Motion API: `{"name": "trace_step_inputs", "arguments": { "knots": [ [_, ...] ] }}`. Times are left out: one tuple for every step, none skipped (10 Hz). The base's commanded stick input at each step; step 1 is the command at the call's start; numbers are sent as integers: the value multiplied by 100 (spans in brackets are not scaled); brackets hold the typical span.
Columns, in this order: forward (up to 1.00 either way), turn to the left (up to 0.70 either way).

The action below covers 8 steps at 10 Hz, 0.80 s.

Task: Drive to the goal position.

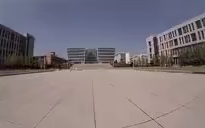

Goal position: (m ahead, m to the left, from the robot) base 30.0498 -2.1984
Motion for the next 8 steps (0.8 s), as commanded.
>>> {"name": "trace_step_inputs", "arguments": {
  "knots": [
    [70, 0],
    [70, 0],
    [70, 0],
    [70, 0],
    [70, 0],
    [70, 0],
    [70, 0],
    [70, 0]
  ]
}}
